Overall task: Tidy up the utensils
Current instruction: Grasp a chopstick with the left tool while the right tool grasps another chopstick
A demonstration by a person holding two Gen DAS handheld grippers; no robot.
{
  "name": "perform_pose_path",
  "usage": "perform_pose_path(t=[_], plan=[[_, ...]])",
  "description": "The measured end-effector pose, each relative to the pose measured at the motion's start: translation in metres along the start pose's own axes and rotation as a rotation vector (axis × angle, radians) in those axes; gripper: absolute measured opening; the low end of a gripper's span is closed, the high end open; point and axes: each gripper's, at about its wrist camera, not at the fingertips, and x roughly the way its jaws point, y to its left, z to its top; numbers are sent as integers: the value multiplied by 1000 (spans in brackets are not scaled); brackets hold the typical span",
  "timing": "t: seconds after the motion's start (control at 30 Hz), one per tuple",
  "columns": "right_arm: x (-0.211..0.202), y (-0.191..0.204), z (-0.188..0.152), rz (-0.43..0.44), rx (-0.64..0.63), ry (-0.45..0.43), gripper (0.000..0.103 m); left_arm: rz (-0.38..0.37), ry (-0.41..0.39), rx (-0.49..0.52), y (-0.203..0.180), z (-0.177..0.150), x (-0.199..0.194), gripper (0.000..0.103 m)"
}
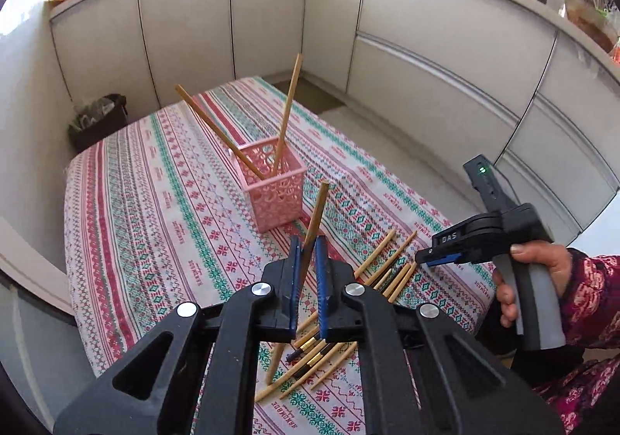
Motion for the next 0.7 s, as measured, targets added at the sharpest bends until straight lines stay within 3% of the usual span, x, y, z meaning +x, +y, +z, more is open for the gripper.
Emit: perform_pose_path(t=[0.1, 0.2, 0.33, 0.47, 0.7], plan=[[10, 10, 0, -54, 11, 13, 15, -13, -65, 0, 4, 2, -24, 5], [11, 22, -2, -109, -3, -27, 15, -30, -128, 0, 2, 3, -44, 5], [14, 33, -4, -120, -23, -63, 13, -29, -169, -15, 2, 5, -58, 5], [9, 24, -6, -69, -28, -68, 9, -35, -164, -27, -3, 3, -60, 5], [-19, -6, -1, -72, -61, -120, 7, -33, -97, -31, -8, 0, -37, 6]])
